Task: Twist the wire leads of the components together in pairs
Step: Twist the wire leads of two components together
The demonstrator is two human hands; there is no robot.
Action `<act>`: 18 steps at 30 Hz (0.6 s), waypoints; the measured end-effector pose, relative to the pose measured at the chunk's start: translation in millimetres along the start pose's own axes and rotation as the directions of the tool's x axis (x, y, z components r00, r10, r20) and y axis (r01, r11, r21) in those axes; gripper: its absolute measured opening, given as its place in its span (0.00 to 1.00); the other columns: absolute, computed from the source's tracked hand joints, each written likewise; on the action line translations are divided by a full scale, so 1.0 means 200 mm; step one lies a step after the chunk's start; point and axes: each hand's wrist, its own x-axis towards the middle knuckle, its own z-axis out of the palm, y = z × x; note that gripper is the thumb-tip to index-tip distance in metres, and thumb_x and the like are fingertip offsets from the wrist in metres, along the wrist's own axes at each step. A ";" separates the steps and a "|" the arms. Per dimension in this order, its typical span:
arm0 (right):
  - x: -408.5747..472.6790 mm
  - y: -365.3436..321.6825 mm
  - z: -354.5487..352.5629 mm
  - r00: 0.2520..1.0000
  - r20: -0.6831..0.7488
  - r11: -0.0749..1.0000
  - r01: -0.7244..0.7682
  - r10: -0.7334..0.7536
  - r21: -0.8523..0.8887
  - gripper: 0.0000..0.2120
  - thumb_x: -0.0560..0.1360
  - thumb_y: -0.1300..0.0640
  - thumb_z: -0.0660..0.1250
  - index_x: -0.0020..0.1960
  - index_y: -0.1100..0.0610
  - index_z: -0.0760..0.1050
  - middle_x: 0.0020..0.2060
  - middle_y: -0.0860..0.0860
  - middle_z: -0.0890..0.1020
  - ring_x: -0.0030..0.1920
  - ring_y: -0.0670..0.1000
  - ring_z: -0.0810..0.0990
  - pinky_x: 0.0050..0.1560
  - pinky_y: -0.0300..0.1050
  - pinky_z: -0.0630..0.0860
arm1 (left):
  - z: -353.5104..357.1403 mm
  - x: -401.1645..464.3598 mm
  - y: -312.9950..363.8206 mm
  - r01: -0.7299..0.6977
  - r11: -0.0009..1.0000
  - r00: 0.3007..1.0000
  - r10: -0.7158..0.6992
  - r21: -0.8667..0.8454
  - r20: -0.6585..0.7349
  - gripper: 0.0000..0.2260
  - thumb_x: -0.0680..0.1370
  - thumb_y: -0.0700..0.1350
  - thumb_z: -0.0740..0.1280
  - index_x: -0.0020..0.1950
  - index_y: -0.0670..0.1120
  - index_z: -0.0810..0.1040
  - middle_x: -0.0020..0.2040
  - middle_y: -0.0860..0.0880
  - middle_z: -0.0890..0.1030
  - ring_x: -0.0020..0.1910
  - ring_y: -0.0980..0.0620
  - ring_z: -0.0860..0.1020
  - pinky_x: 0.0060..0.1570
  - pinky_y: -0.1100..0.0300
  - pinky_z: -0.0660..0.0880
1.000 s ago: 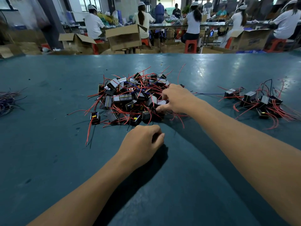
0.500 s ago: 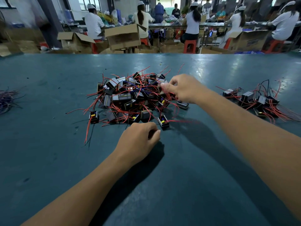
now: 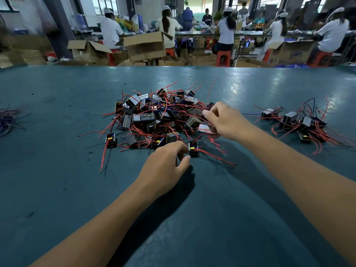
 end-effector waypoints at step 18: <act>-0.09 -0.13 0.00 0.986 0.144 0.881 0.143 -0.086 -0.451 0.24 0.72 0.40 0.72 0.61 0.50 0.71 0.52 0.49 0.80 0.51 0.54 0.77 0.52 0.52 0.77 | -0.02 0.00 -0.01 0.033 0.998 0.999 -0.033 0.047 0.000 0.05 0.81 0.51 0.65 0.51 0.52 0.78 0.43 0.58 0.79 0.41 0.60 0.76 0.44 0.54 0.77</act>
